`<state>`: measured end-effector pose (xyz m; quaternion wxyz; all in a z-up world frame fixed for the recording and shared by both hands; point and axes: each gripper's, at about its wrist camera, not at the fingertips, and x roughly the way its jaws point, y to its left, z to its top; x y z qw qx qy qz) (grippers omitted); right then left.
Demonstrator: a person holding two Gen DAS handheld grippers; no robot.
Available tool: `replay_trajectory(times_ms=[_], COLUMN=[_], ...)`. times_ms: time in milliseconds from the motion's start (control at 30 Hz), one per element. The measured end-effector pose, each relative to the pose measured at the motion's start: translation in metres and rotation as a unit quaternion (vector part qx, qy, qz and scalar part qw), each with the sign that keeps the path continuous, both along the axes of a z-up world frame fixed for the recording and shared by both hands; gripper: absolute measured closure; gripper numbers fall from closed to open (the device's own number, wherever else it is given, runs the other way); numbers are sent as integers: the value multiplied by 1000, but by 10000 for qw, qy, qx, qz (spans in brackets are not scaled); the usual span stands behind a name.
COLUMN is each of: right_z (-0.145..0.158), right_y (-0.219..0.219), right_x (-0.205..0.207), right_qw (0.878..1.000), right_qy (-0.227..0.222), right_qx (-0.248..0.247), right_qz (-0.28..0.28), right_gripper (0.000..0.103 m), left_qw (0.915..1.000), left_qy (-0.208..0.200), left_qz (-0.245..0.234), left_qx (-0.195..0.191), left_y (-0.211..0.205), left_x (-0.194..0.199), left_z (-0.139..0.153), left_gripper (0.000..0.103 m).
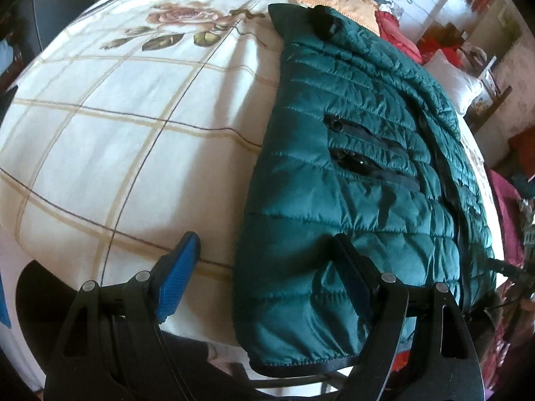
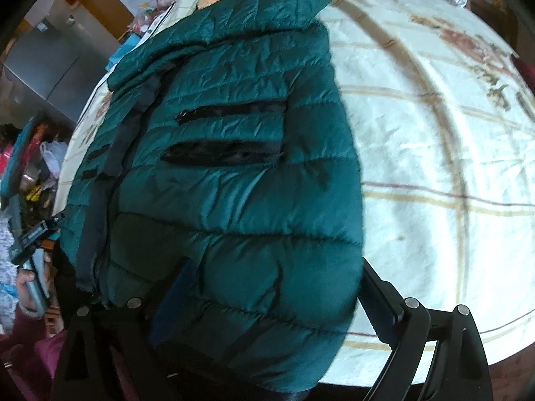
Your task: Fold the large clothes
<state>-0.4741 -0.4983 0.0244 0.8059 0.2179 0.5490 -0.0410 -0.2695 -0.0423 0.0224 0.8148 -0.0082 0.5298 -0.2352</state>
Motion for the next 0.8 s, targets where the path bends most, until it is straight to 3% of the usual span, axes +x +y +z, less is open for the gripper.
replay_trajectory(times_ms=[367, 500, 800], right_z=[-1, 9, 1], right_y=[2, -2, -2], right_x=[-1, -8, -13], right_qw=[9997, 9965, 9947], right_qy=[-158, -516, -460], right_qx=[190, 651, 874], right_qz=[34, -20, 268], right_gripper=[8, 25, 19], left_qw=[9990, 9990, 9989], left_qy=[-46, -40, -138], left_qz=[-415, -410, -400], left_qx=[177, 169, 225], left_y=[-18, -19, -22], left_x=[-14, -13, -15], left_z=[0, -1, -2], left_gripper=[18, 18, 18])
